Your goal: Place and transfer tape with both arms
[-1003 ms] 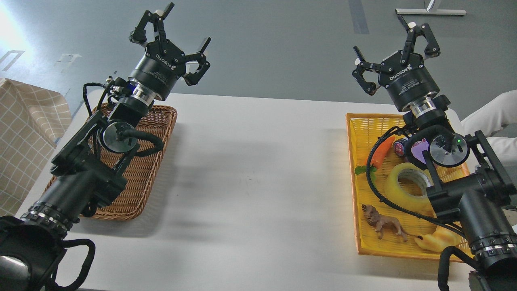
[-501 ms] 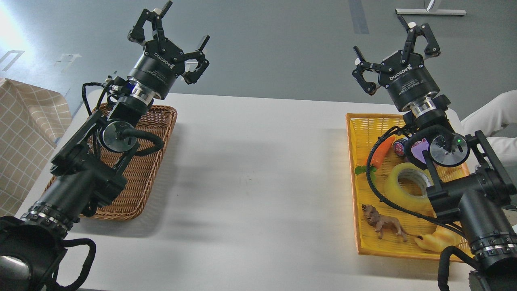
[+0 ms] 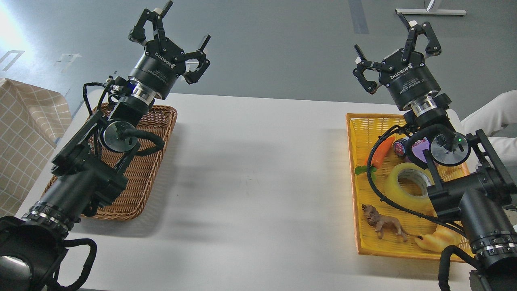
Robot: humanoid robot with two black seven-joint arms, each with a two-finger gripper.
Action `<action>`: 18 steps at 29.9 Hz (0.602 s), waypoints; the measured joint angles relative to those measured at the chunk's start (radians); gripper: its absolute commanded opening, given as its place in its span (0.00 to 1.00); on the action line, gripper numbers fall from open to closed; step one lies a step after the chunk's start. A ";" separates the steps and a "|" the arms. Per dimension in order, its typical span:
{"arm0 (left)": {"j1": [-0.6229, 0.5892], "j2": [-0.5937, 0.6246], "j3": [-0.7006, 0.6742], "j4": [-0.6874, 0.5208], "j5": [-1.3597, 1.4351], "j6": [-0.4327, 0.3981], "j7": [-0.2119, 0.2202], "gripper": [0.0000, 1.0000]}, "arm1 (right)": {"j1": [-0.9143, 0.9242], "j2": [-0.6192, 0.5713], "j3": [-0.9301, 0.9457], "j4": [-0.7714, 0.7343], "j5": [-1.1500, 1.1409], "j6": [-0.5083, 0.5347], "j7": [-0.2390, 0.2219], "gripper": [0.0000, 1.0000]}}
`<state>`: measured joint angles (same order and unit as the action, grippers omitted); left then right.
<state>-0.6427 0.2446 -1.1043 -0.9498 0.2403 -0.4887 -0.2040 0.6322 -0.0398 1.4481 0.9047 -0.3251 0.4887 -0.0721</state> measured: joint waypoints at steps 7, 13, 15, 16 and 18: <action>0.000 0.001 -0.002 -0.002 0.000 0.000 0.000 0.98 | 0.001 -0.001 0.000 -0.002 0.000 0.000 0.000 1.00; 0.001 0.000 -0.002 -0.002 -0.001 0.000 0.000 0.98 | -0.002 -0.003 0.000 -0.003 -0.002 0.000 0.000 1.00; 0.001 -0.001 -0.002 -0.002 -0.001 0.000 0.000 0.98 | -0.002 -0.004 -0.001 -0.003 -0.003 0.000 0.000 1.00; 0.001 -0.001 -0.002 -0.002 -0.001 0.000 0.000 0.98 | -0.002 -0.005 -0.004 -0.003 -0.003 0.000 0.000 1.00; 0.001 -0.001 -0.002 -0.002 -0.001 0.000 0.000 0.98 | 0.001 -0.005 -0.019 -0.004 -0.004 0.000 0.000 1.00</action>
<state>-0.6412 0.2440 -1.1066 -0.9518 0.2393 -0.4887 -0.2040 0.6328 -0.0445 1.4295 0.9007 -0.3291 0.4887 -0.0721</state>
